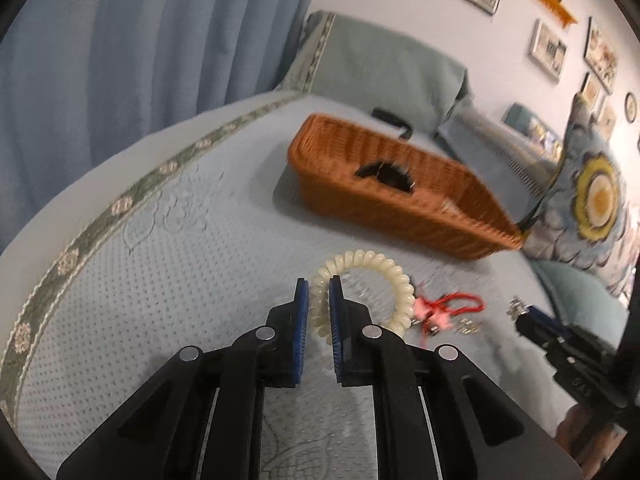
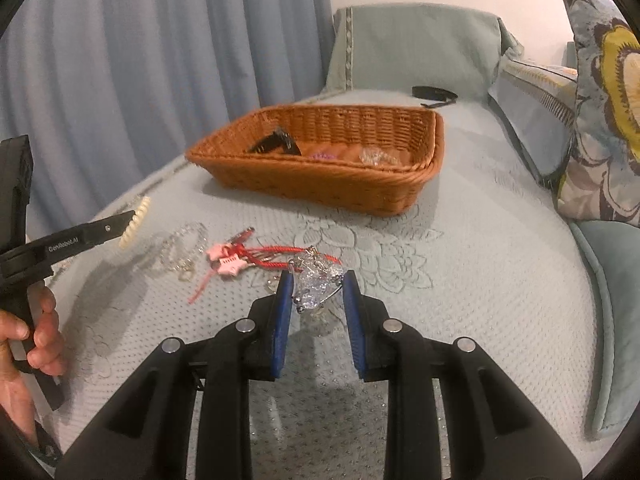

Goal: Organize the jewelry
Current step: 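Carry the cream hair tie with the left tool into the basket while the right tool releases the keychain there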

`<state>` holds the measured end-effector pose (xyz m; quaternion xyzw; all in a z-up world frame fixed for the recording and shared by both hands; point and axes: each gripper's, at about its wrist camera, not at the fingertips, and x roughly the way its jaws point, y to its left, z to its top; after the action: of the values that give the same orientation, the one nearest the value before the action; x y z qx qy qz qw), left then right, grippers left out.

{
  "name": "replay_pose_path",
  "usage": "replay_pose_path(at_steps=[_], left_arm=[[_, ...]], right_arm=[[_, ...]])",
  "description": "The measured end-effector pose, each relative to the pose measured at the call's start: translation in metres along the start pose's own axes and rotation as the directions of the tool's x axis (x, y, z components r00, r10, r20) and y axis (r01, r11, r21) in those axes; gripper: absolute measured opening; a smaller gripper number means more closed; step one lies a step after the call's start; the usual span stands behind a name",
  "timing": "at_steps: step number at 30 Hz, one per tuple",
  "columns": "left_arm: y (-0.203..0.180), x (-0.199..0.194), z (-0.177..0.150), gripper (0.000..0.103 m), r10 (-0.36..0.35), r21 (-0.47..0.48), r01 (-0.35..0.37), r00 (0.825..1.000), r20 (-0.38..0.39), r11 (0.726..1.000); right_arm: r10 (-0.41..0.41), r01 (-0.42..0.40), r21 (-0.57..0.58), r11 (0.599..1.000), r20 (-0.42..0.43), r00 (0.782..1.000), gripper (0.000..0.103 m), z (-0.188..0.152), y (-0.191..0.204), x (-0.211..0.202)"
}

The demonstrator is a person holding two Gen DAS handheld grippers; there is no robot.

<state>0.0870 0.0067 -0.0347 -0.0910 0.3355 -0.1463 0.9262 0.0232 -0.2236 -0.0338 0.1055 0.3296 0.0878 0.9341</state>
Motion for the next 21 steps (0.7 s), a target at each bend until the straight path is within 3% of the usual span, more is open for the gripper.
replay_pose_path(at_steps=[11, 16, 21], left_arm=[[-0.030, -0.022, 0.017, 0.008, -0.075, 0.021, 0.073, 0.990, 0.119, 0.997], [-0.056, -0.023, 0.043, 0.008, -0.090, 0.053, 0.082, 0.982, 0.166, 0.995], [-0.076, 0.000, 0.081, 0.008, -0.032, 0.107, 0.012, 0.983, 0.181, 0.994]], right_arm=[[0.074, -0.082, 0.062, 0.995, 0.109, 0.991, 0.023, 0.017, -0.010, -0.026], [0.055, -0.061, 0.029, 0.998, 0.157, 0.986, 0.023, 0.061, -0.011, -0.032], [0.025, -0.029, 0.023, 0.999, 0.172, 0.985, 0.023, 0.114, -0.020, -0.012]])
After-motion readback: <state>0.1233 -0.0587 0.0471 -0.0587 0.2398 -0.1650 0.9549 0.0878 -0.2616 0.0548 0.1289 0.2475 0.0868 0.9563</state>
